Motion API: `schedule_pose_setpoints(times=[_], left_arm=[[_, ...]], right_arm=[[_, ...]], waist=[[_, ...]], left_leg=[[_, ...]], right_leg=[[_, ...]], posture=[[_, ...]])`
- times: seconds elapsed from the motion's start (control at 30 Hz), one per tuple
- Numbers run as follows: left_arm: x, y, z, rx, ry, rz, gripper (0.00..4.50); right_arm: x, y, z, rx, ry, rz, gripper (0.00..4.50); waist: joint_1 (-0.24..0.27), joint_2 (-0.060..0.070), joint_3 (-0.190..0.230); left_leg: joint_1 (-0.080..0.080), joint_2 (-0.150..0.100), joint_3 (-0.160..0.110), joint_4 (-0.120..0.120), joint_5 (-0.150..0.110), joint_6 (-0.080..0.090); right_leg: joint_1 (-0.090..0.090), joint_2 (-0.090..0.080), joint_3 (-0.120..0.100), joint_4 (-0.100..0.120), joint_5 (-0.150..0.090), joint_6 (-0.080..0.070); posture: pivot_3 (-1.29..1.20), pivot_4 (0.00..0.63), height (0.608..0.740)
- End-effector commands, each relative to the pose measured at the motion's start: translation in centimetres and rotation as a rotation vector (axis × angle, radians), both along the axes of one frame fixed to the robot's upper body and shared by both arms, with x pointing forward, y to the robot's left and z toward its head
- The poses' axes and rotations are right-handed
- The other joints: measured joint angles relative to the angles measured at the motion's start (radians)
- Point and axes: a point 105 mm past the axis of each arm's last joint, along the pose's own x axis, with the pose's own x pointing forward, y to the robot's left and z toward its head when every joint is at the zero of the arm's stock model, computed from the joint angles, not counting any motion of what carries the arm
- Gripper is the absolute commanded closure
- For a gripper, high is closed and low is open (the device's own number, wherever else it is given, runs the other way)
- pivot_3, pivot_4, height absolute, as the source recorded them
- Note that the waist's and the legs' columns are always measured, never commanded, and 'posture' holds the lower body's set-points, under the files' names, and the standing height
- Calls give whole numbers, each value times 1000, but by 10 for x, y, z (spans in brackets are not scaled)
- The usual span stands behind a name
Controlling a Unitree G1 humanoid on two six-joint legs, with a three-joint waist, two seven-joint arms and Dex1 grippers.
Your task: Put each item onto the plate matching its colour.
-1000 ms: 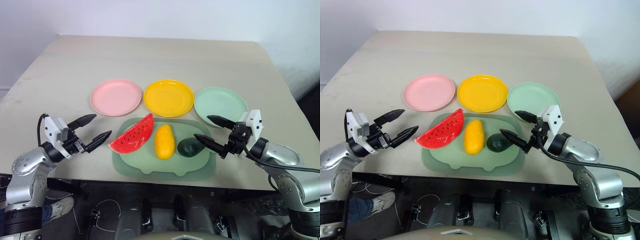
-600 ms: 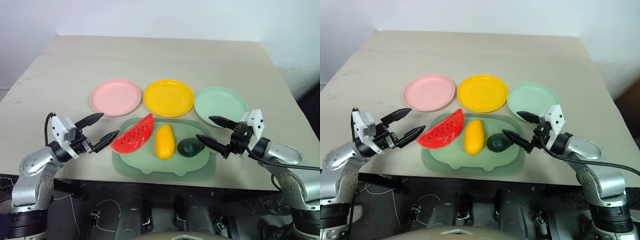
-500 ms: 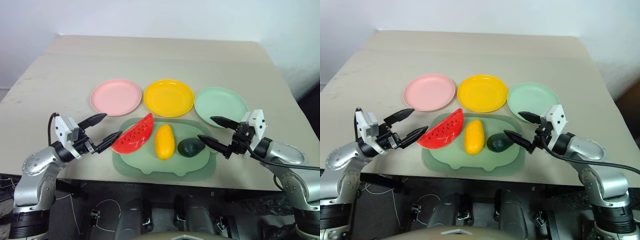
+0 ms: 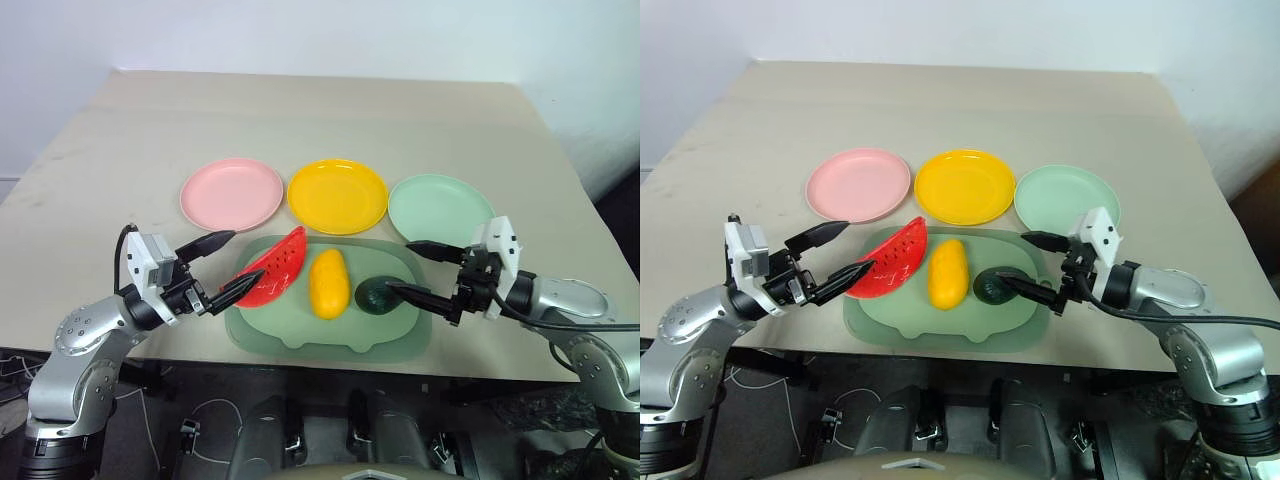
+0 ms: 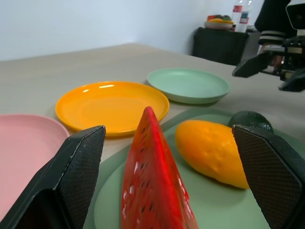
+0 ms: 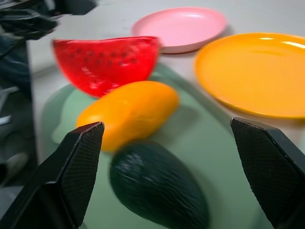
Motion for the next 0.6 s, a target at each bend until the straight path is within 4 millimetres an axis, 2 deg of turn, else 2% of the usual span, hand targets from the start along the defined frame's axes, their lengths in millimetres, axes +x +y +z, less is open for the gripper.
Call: schedule_pose_setpoints(times=[0.03,0.33,0.6], left_arm=[[-4,0,13,-3,-47,1,19],[2,10,11,9,-47,38,19],[1,12,9,16,-53,56,19]], right_arm=[[0,7,6,-33,-43,66,0],[2,25,-4,-116,-60,213,0],[10,25,-23,-188,-42,280,0]], waist=[[-1,0,0],[-1,0,0],[-2,0,0]], left_leg=[[0,0,0,0,0,0],[0,0,0,0,0,0],[0,0,0,0,0,0]], right_leg=[[0,0,0,0,0,0],[0,0,0,0,0,0],[0,0,0,0,0,-1]], posture=[[0,150,696],[0,150,696],[0,150,696]])
